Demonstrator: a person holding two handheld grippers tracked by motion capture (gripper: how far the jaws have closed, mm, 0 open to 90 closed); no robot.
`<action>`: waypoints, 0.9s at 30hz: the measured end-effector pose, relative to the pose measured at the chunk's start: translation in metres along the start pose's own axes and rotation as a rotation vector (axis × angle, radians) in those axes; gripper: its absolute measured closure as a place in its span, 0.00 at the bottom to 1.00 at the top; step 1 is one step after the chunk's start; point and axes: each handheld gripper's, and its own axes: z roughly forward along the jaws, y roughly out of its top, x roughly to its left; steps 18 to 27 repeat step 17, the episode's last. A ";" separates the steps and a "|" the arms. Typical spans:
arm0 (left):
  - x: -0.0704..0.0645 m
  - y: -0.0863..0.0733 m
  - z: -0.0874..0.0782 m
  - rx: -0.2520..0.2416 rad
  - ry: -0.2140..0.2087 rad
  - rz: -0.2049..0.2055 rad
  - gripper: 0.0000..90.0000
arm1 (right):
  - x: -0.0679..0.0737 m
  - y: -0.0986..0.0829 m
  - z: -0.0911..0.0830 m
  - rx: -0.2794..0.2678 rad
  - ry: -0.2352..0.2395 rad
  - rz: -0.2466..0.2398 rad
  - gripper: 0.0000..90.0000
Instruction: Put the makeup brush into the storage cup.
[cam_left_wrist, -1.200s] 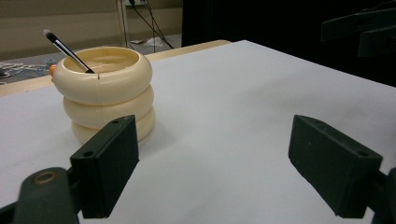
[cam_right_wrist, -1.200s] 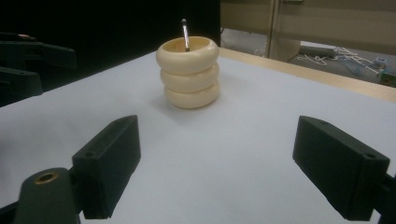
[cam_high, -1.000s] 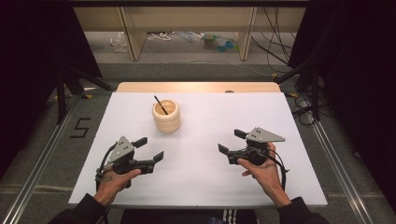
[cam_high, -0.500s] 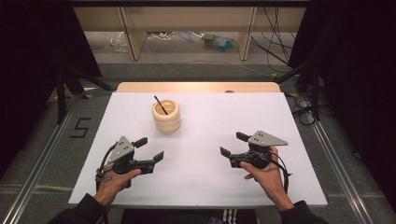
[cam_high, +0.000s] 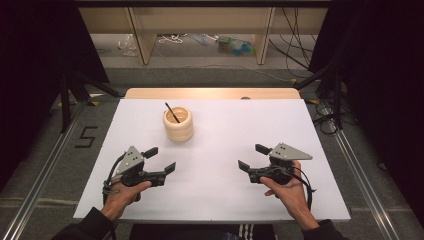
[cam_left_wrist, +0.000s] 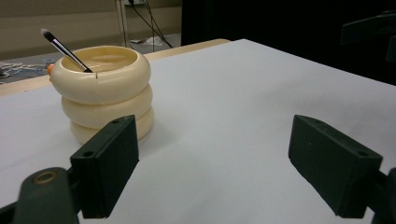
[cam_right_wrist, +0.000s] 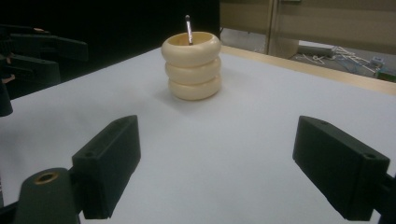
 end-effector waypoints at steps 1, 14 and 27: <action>0.000 0.000 0.000 0.000 -0.001 -0.003 0.17 | 0.000 0.000 0.001 -0.011 0.007 -0.002 0.18; -0.001 0.000 0.001 0.000 -0.001 -0.003 0.18 | -0.001 -0.001 -0.001 0.002 -0.012 0.000 0.18; -0.001 0.000 0.001 -0.001 -0.001 -0.004 0.18 | -0.002 -0.002 0.000 -0.016 -0.022 -0.023 0.18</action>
